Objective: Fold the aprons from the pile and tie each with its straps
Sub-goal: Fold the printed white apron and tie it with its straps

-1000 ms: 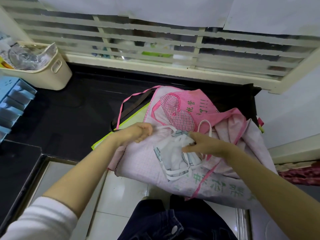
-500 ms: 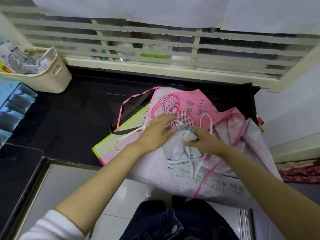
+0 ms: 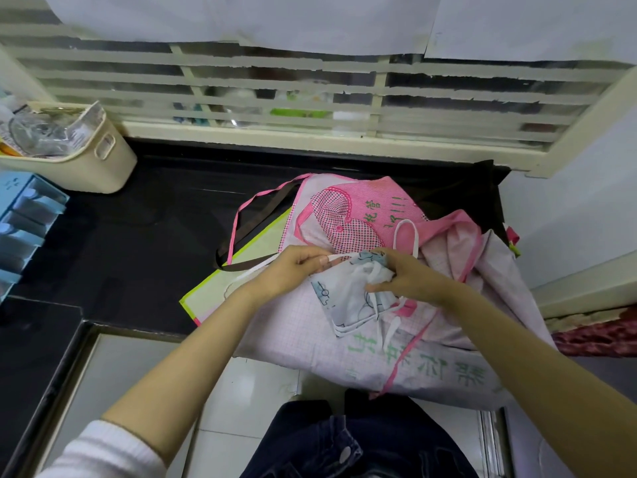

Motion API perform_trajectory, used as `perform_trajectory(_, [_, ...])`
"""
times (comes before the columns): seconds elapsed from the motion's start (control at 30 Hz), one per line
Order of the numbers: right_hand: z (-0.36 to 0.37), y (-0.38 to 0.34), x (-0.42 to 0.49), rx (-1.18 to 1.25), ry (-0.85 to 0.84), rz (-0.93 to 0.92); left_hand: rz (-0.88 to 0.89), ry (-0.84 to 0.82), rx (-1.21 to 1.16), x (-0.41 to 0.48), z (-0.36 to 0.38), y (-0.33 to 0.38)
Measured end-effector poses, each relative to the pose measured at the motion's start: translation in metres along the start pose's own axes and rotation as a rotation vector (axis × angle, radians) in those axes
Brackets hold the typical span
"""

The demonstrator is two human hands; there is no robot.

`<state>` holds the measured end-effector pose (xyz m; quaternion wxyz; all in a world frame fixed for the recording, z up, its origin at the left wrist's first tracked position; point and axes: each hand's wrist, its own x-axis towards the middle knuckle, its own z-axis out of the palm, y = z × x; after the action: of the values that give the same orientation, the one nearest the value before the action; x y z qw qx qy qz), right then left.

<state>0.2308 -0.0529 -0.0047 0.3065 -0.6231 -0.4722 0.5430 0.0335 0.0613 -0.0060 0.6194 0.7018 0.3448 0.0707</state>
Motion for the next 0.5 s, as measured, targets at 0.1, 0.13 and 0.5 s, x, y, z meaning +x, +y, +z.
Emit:
perform_trajectory(0.1, [0.001, -0.004, -0.003, 0.119, 0.004, -0.023, -0.043, 0.098, -0.056, -0.004, 0.004, -0.014])
perform_trajectory(0.13, [0.000, -0.003, -0.002, 0.149, 0.012, -0.026, -0.067, 0.122, -0.062, -0.005, 0.007, -0.020])
perform_trajectory(0.5, [0.002, 0.002, 0.009, 0.186, 0.202, 0.005, -0.113, 0.294, -0.094, -0.015, 0.019, -0.046])
